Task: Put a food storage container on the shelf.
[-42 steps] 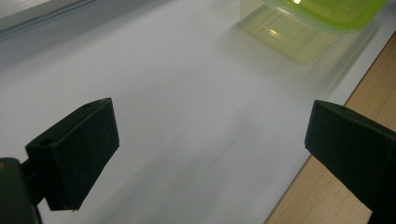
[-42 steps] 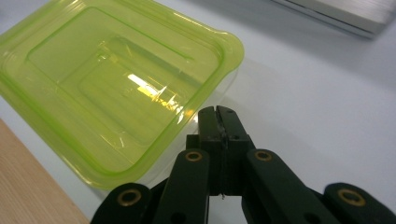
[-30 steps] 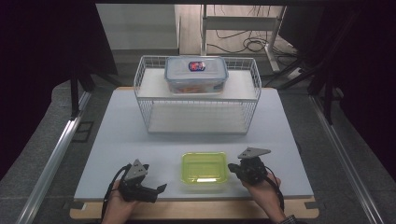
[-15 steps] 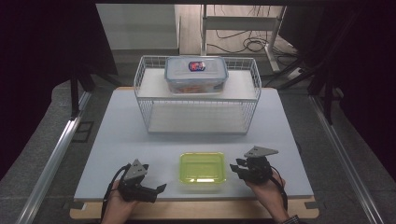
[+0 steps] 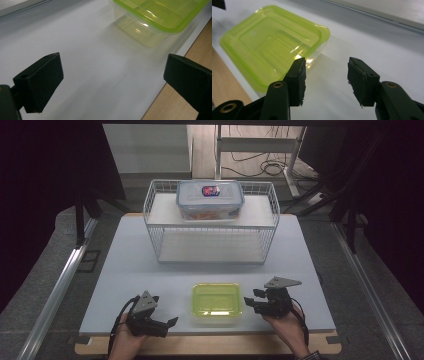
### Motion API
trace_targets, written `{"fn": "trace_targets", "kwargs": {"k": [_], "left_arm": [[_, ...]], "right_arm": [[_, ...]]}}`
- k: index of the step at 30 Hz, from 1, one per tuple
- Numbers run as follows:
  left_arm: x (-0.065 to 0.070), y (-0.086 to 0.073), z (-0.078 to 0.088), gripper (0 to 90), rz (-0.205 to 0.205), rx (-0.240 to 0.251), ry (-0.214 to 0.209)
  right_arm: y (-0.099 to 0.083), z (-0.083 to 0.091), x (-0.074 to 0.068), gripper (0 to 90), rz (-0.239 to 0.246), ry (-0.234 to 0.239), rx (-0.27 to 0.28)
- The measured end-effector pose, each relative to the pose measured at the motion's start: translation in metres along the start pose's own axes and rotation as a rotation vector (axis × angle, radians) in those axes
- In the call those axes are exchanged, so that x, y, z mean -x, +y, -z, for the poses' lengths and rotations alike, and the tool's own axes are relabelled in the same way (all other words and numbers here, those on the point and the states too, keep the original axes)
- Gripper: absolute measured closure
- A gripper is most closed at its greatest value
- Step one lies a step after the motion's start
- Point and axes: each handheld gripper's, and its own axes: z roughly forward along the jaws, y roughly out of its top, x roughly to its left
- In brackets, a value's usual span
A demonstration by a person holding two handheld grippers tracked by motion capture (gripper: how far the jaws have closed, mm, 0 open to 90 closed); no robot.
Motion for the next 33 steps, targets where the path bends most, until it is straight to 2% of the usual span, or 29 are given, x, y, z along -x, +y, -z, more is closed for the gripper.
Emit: {"fn": "trace_targets", "kwargs": {"k": [5, 7, 10, 21, 26, 30, 33], "left_arm": [[0.001, 0.001, 0.001, 2.5, -0.006, 0.003, 0.003], [0.001, 0.001, 0.001, 2.5, -0.007, 0.005, 0.003], [0.002, 0.001, 0.001, 2.5, -0.011, 0.003, 0.003], [0.002, 0.001, 0.000, 2.5, -0.013, 0.003, -0.001], [0.002, 0.001, 0.000, 2.5, -0.013, 0.003, -0.001], [0.002, 0.001, 0.000, 2.5, -0.012, 0.003, -0.001], [0.002, 0.001, 0.000, 2.5, -0.012, 0.004, 0.000]], "right_arm": [[0.000, 0.000, 0.001, 52.5, -0.072, 0.037, 0.029], [0.001, -0.002, 0.001, 53.8, -0.135, 0.052, 0.035], [0.002, -0.006, 0.001, 54.5, -0.191, 0.058, 0.029], [0.005, -0.029, 0.004, 58.8, -0.305, 0.138, -0.014], [0.005, -0.038, 0.006, 65.2, -0.355, 0.180, -0.041], [0.004, -0.040, 0.012, 69.8, -0.431, 0.233, -0.052], [0.001, -0.043, 0.018, 76.8, -0.524, 0.310, -0.055]]}}
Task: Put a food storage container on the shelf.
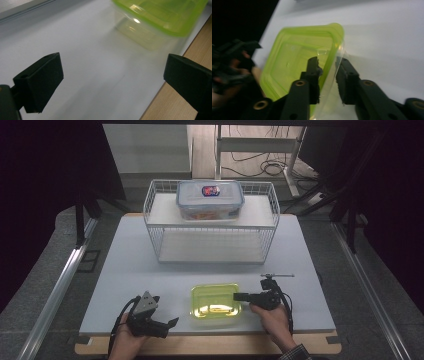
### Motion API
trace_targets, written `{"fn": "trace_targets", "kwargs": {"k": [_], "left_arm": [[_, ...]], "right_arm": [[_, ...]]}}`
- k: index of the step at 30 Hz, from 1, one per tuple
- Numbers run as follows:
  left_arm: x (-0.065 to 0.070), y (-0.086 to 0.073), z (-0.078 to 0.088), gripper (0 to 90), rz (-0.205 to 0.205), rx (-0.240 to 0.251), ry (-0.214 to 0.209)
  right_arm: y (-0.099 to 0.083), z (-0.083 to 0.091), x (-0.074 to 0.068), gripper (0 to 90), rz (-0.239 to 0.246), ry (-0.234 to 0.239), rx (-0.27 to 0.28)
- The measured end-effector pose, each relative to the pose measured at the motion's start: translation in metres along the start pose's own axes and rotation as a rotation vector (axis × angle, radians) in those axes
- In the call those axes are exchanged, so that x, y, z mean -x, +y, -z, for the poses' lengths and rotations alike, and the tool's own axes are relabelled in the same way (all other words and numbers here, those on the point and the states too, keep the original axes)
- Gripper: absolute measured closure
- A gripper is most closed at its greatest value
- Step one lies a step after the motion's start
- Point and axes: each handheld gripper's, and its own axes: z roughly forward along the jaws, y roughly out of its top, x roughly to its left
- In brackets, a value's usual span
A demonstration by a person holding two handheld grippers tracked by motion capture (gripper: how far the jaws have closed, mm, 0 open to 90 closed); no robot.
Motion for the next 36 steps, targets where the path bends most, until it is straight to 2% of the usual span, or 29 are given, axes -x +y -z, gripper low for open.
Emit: {"fn": "trace_targets", "kwargs": {"k": [2, 5, 9, 25, 36], "left_arm": [[0.000, 0.000, 0.000, 2.5, 0.000, 0.001, 0.001], [-0.001, 0.000, 0.001, 2.5, 0.001, 0.003, 0.003], [-0.001, 0.000, 0.002, 2.5, 0.004, 0.008, 0.005], [-0.003, 0.000, 0.002, 2.5, 0.013, 0.011, 0.005], [-0.003, -0.001, 0.003, 2.5, 0.012, 0.010, 0.008]], "right_arm": [[0.002, -0.002, -0.001, 79.3, -0.023, 0.038, -0.017], [0.004, -0.004, -0.007, 80.2, 0.003, 0.030, -0.043], [0.006, -0.005, -0.009, 80.3, -0.004, 0.039, -0.058], [0.024, 0.019, -0.012, 80.3, 0.003, 0.069, 0.041], [0.037, 0.031, -0.017, 80.3, 0.002, 0.098, 0.083]]}}
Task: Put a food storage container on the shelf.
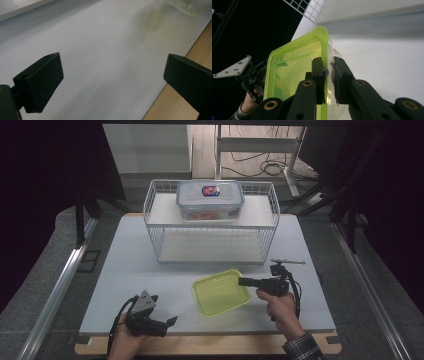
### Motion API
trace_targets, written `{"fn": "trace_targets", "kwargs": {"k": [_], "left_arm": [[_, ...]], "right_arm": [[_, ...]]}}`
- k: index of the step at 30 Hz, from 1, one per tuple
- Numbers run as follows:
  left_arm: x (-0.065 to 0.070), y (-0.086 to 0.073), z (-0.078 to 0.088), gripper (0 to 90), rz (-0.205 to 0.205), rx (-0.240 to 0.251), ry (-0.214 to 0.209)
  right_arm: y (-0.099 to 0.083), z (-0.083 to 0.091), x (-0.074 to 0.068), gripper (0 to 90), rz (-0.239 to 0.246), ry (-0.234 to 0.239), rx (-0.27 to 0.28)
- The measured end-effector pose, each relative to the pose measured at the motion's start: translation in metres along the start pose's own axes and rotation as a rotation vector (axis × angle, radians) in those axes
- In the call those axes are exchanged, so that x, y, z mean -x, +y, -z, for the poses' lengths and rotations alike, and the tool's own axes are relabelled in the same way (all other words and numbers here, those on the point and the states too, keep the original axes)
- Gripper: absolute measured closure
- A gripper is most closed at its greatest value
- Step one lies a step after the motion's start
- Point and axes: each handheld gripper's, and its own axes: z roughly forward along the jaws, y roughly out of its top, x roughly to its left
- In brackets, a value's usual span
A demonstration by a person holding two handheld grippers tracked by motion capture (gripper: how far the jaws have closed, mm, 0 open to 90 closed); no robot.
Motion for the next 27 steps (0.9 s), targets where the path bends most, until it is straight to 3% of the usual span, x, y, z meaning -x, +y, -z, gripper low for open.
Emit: {"fn": "trace_targets", "kwargs": {"k": [27], "left_arm": [[0.000, 0.000, -0.001, 2.5, 0.001, -0.003, 0.000]], "right_arm": [[0.038, 0.035, -0.023, 80.4, 0.032, 0.011, 0.108]]}}
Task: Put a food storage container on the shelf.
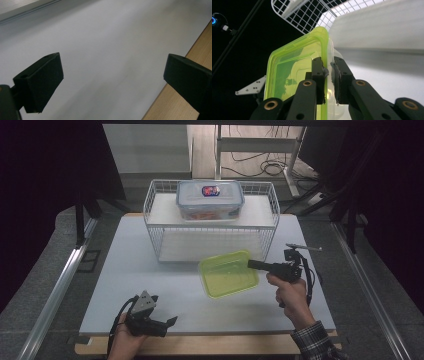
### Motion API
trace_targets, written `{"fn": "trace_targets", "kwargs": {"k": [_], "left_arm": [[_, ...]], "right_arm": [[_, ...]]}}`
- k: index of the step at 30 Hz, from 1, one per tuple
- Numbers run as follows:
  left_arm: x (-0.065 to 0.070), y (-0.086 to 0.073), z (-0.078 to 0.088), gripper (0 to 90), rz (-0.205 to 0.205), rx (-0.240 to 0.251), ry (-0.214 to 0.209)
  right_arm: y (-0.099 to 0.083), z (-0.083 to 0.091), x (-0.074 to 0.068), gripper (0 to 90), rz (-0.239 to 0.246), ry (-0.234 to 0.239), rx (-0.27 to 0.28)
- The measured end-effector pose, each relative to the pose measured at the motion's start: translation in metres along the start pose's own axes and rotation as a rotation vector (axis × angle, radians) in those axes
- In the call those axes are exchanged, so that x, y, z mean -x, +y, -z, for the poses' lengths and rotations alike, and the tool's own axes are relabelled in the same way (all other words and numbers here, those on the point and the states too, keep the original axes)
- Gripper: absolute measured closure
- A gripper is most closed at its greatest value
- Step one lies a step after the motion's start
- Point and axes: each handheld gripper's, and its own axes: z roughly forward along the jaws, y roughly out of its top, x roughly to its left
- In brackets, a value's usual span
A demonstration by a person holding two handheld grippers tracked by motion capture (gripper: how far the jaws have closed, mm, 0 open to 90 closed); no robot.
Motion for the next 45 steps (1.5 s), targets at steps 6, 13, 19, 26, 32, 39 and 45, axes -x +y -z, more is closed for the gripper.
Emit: {"fn": "trace_targets", "kwargs": {"k": [6, 13, 19, 26, 32, 39, 45], "left_arm": [[0.000, 0.000, 0.000, 2.5, -0.001, 0.000, 0.001], [-0.001, 0.000, 0.000, 2.5, -0.003, 0.000, 0.000], [-0.001, 0.000, 0.000, 2.5, -0.003, 0.002, -0.002], [-0.001, 0.000, 0.000, 2.5, -0.001, 0.005, -0.002], [-0.001, 0.000, 0.000, 2.5, 0.000, 0.006, -0.003], [-0.001, 0.000, 0.000, 2.5, 0.003, 0.007, -0.005], [-0.001, 0.000, 0.001, 2.5, 0.003, 0.009, -0.006]], "right_arm": [[0.013, 0.004, -0.009, 80.4, 0.000, 0.013, 0.027], [0.031, 0.008, -0.019, 80.4, 0.010, 0.019, 0.052], [0.046, 0.009, -0.029, 80.4, 0.022, 0.025, 0.073], [0.064, 0.009, -0.041, 80.4, 0.024, 0.033, 0.096], [0.079, 0.010, -0.049, 80.4, 0.029, 0.032, 0.117], [0.096, 0.011, -0.059, 80.5, 0.036, 0.024, 0.144], [0.109, 0.009, -0.066, 80.5, 0.034, 0.025, 0.167]]}}
